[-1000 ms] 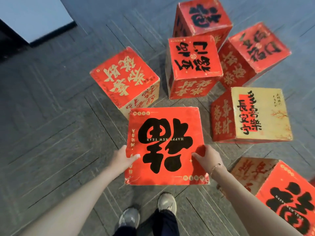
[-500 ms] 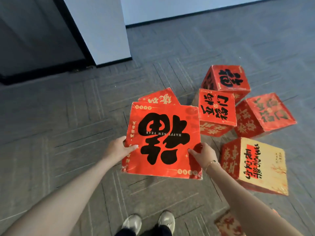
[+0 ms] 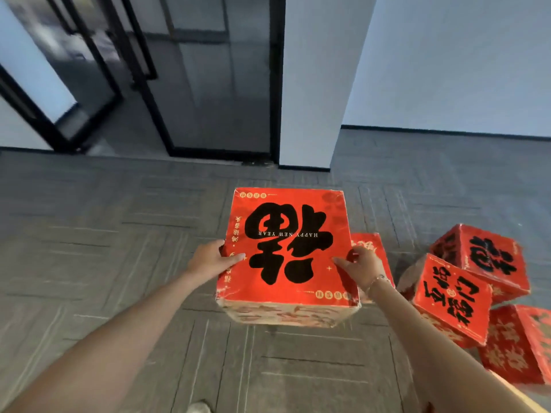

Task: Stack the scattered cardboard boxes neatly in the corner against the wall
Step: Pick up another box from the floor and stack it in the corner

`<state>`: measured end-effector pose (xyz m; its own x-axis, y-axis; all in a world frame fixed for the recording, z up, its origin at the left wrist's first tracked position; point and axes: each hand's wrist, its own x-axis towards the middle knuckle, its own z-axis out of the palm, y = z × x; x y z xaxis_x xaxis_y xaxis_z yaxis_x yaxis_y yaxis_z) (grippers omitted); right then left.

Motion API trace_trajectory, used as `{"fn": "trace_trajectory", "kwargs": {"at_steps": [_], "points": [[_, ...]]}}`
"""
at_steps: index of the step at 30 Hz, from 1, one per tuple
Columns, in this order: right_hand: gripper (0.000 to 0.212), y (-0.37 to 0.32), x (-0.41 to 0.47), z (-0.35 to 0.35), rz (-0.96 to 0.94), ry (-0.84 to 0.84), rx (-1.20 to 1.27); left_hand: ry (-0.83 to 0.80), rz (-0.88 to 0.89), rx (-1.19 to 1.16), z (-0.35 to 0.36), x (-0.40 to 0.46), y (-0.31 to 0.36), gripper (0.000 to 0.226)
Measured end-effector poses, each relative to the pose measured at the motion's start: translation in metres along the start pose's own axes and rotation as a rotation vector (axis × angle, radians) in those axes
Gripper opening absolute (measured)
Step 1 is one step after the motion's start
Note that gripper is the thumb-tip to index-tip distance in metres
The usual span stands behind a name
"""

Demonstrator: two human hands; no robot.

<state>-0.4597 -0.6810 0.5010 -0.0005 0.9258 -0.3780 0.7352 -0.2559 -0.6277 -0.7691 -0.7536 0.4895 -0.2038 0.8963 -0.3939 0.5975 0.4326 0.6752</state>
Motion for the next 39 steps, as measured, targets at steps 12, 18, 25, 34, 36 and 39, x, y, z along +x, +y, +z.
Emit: {"fn": "trace_trajectory", "kwargs": {"at_steps": [12, 18, 25, 34, 36, 39], "points": [[0.028, -0.263, -0.033, 0.106, -0.291, -0.216, -0.048, 0.248, -0.153, -0.207, -0.234, -0.078, -0.104, 0.025], [0.028, -0.382, -0.068, 0.186, -0.413, -0.298, -0.024, 0.396, -0.185, -0.249, -0.349, -0.125, -0.169, 0.019], [0.021, -0.511, -0.125, 0.259, -0.598, -0.412, 0.002, 0.597, -0.265, -0.32, -0.456, -0.189, -0.24, 0.036], [0.016, -0.632, -0.192, 0.361, -0.791, -0.56, -0.049, 0.849, -0.347, -0.378, -0.529, -0.268, -0.324, 0.04], [0.026, -0.657, -0.202, 0.395, -0.828, -0.609, -0.075, 0.921, -0.376, -0.393, -0.54, -0.283, -0.348, 0.042], [0.035, -0.695, -0.223, 0.449, -0.876, -0.718, -0.104, 1.015, -0.44, -0.383, -0.561, -0.31, -0.383, 0.04]]}}
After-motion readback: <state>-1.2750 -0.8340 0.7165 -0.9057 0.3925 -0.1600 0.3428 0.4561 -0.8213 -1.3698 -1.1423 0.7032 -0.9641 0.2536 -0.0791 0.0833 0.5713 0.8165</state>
